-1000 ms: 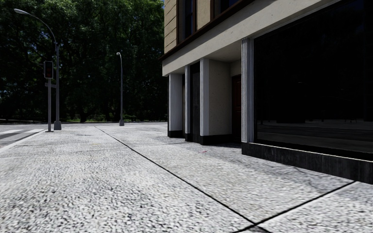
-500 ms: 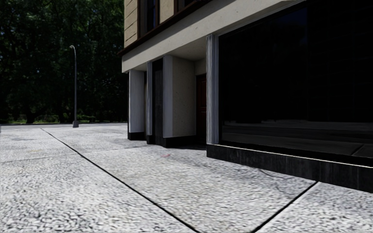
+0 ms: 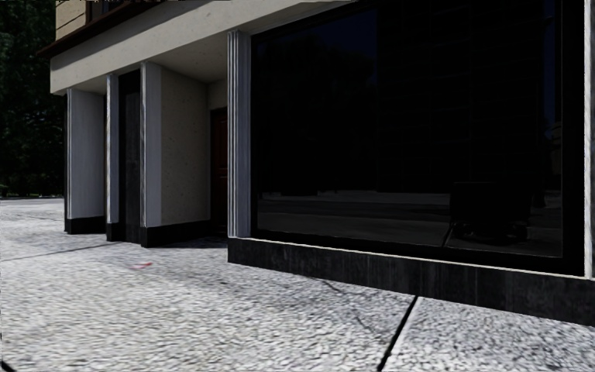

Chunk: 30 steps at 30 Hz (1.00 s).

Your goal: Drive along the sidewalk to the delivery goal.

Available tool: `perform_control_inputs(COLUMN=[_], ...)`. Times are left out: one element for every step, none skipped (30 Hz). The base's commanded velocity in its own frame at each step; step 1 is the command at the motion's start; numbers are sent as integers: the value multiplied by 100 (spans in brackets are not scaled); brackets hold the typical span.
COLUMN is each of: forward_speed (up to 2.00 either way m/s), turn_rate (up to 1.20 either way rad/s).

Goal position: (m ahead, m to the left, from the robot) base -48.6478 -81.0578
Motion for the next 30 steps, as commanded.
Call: perform_control_inputs(forward_speed=[108, 108, 108, 108, 108, 108, 109, 109, 109, 109, 109, 109, 109, 109, 109, 109, 109, 109, 109, 110, 112, 113, 113, 115, 116, 116, 116, 116, 116, 116], turn_rate=[-90, -90, -91, -91, -91, -91, -91, -91, -96, -99, -100, -101, -101, -102, -102, -102, -103, -103, -103, -104, -105, -106, -106, -106, -106, -108, -110, -111, -111, -111])
